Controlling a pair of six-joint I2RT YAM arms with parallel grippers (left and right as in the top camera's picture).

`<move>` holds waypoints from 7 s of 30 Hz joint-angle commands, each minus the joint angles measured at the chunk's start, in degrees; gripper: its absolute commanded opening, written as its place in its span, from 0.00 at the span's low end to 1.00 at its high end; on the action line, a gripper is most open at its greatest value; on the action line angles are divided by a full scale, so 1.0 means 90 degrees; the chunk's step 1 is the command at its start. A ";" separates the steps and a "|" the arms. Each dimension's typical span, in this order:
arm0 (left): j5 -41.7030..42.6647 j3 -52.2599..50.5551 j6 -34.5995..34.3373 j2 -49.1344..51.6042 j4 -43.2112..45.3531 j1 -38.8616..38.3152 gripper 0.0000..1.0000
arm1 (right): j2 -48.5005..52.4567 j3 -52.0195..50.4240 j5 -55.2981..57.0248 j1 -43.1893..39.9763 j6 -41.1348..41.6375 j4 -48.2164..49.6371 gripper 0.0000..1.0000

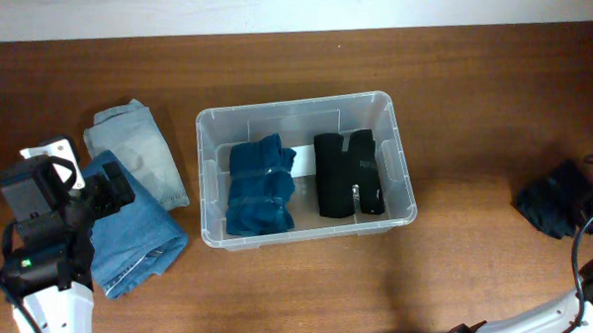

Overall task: Pack container
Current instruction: 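Grasp the remaining black bundle on the right with the right gripper, then lower the black bundle into the box beside the others and release, then grasp the medium-blue folded jeans with the left gripper, then lift the blue jeans over the box and lay them on the bundles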

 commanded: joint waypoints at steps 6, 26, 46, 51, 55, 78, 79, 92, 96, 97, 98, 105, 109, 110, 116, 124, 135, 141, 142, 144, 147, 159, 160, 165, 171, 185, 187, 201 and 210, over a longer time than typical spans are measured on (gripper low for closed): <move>0.0024 0.0104 0.0005 0.0044 0.0044 0.0010 0.99 | -0.0549 0.0362 -0.1474 0.0964 -0.0656 -0.0471 0.09; 0.0024 0.0104 0.0005 0.0044 0.0044 0.0010 0.99 | -0.3283 0.1324 -0.0753 0.6807 -0.0022 -0.1938 0.07; 0.0024 0.0104 0.0005 0.0044 0.0041 0.0010 0.99 | -0.1168 0.1083 0.0398 0.8706 0.1467 -0.1149 0.05; 0.0024 0.0104 0.0005 0.0044 0.0044 0.0010 0.99 | -0.1044 0.1037 0.0418 0.8755 0.1430 -0.1277 0.63; 0.0024 0.0104 0.0005 0.0044 0.0049 0.0010 0.99 | -0.1052 0.1039 0.0449 0.8949 0.1294 -0.1341 0.86; 0.0024 0.0104 0.0005 0.0044 0.0061 0.0010 0.99 | -0.1265 0.0408 0.1984 0.9168 0.0262 -0.1430 0.29; 0.0024 0.0104 0.0005 0.0044 0.0063 0.0010 0.99 | -0.1246 0.0187 0.1875 0.9199 0.0262 -0.1222 0.29; 0.0027 0.0104 0.0005 0.0044 0.0061 0.0010 0.99 | -0.1423 -0.0155 0.1581 0.9275 0.0046 -0.0338 0.38; 0.0024 0.0104 0.0005 0.0044 0.0061 0.0010 0.99 | -0.1729 0.1144 0.1843 0.9272 -0.0260 -0.1260 0.51; 0.0024 0.0104 0.0005 0.0044 0.0063 0.0010 0.99 | -0.1817 0.1537 0.1955 0.9258 -0.0287 -0.1530 0.55; 0.0024 0.0104 0.0005 0.0044 0.0061 0.0010 0.99 | -0.1894 0.1892 0.2001 0.9219 -0.0284 -0.1761 0.56; 0.0024 0.0104 0.0005 0.0044 0.0058 0.0010 0.99 | -0.2375 0.3776 0.2011 0.8208 -0.0284 -0.3079 0.99; -0.0406 0.0104 -0.0505 0.0044 -0.0270 0.0209 0.99 | -0.2409 0.3733 0.1989 0.6958 -0.0214 -0.3949 0.99; -0.0534 0.0104 -0.0755 0.0044 -0.0384 0.0386 0.99 | -0.2378 0.3679 0.1982 0.6807 -0.0211 -0.4056 0.99; -0.0019 0.0083 -0.1241 0.0362 -0.1100 0.1707 0.99 | -0.2373 0.3225 0.1957 0.6392 -0.0211 -0.4095 0.99; 0.0534 -0.0119 -0.1127 0.1940 -0.1042 0.2176 0.99 | -0.2373 0.3181 0.1962 0.6399 -0.0214 -0.4097 0.99; 0.0748 -0.0119 -0.0913 0.3332 -0.1047 0.2720 0.94 | -0.2373 0.3181 0.2035 0.6397 -0.0214 -0.4112 0.98; 0.1209 -0.0119 -0.0381 0.3803 -0.0707 0.2737 0.95 | -0.2373 0.3181 0.2035 0.6399 -0.0214 -0.4112 0.99; 0.1270 -0.0119 -0.0308 0.3886 -0.0646 0.2710 0.95 | -0.2373 0.3181 0.2033 0.6397 -0.0214 -0.4112 0.99; 0.1260 -0.0119 -0.0219 0.4080 -0.0534 0.2679 0.95 | -0.2373 0.3181 0.2035 0.6399 -0.0214 -0.4114 0.99; 0.1314 -0.0119 -0.0022 0.4430 -0.0379 0.2679 0.96 | -0.2373 0.3181 0.2035 0.6399 -0.0214 -0.4133 0.99; 0.4092 -0.0119 0.1836 0.5430 0.0041 0.2679 0.93 | -0.2373 0.3181 0.2033 0.6399 -0.0214 -0.4126 0.98; 0.4129 -0.0119 0.1877 0.5430 0.0073 0.2679 0.93 | -0.2373 0.3181 0.2033 0.6399 -0.0214 -0.4126 0.99; 0.4243 -0.0119 0.1875 0.5430 0.0158 0.2679 0.89 | -0.2373 0.3181 0.2030 0.6399 -0.0214 -0.4133 0.99; 0.4245 -0.0119 0.1872 0.5428 0.0085 0.2679 0.69 | -0.2373 0.3181 0.2030 0.6399 -0.0214 -0.4126 0.99; 0.5183 0.0032 0.1872 0.5000 0.0022 0.2679 0.01 | -0.2373 0.3181 0.2030 0.6399 -0.0214 -0.4124 0.98; 0.5270 0.0155 0.1865 0.4677 -0.0112 0.2679 0.01 | -0.2373 0.3181 0.2030 0.6399 -0.0214 -0.4112 0.99; 0.5598 0.1887 0.0629 0.2069 -0.1467 0.2331 0.01 | -0.2443 0.3546 0.2261 0.6200 -0.0061 -0.4138 0.98; 0.5646 0.3555 -0.0369 0.1576 -0.1418 0.0291 0.01 | -0.2815 0.3711 0.2283 0.5192 0.0005 -0.4301 0.98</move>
